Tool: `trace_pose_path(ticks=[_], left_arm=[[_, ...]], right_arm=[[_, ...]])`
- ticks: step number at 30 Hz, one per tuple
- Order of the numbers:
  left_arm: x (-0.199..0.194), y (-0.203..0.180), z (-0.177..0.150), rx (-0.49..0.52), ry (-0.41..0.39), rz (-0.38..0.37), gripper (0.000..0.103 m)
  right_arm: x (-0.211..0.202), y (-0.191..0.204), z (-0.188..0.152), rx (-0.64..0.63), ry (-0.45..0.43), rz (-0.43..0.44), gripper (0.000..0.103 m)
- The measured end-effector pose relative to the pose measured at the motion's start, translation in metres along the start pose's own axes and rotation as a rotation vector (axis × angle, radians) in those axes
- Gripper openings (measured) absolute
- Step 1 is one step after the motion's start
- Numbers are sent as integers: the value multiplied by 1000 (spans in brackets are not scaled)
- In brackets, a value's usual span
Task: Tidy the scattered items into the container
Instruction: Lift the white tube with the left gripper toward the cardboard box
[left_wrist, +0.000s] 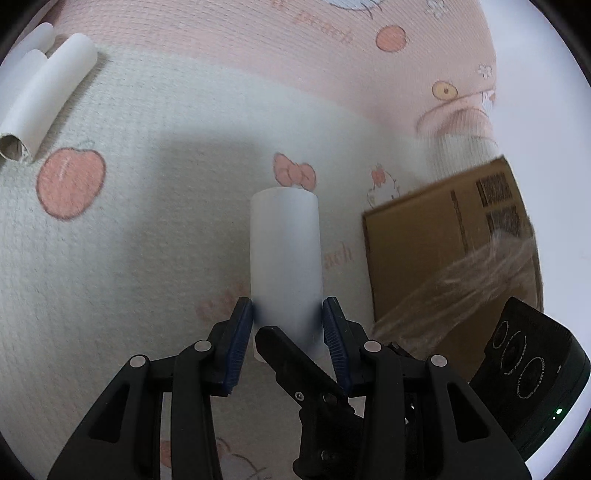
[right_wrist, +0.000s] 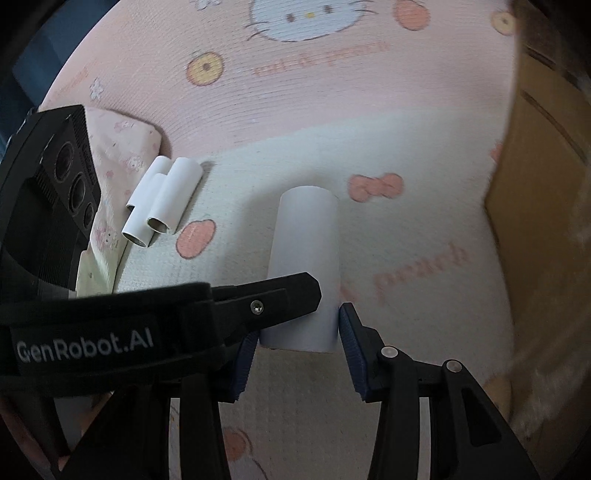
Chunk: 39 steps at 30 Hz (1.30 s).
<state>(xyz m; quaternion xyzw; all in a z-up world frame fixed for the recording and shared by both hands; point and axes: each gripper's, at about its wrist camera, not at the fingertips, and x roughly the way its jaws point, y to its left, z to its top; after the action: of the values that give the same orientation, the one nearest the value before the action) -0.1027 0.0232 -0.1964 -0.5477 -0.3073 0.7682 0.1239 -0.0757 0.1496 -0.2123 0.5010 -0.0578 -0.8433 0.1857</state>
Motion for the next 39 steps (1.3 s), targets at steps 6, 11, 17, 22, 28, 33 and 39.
trace_pose_path(ticks=[6,11,17,22,28,33,39], left_arm=[[3,-12,-13,29,8,29,43],[10,-9,-18,20,23,49,42],[14,-9,-16,17,30,64,44],[12,-5,-10,24,41,93,55],[9,9,1,-49,52,33,58],[-8,-1,6,21,14,18,58],[-54,-29,16,62,-69,-66,57]], right_arm=[[-10,-13,-13,42,-8,11,41],[-10,-18,-21,55,2,16,41],[-3,-24,-24,59,9,23,42],[1,-26,-25,59,21,-13,59],[0,-25,-22,72,38,-32,59],[-38,-18,-18,43,-26,-62,59],[-100,-10,-10,15,-114,-90,59]])
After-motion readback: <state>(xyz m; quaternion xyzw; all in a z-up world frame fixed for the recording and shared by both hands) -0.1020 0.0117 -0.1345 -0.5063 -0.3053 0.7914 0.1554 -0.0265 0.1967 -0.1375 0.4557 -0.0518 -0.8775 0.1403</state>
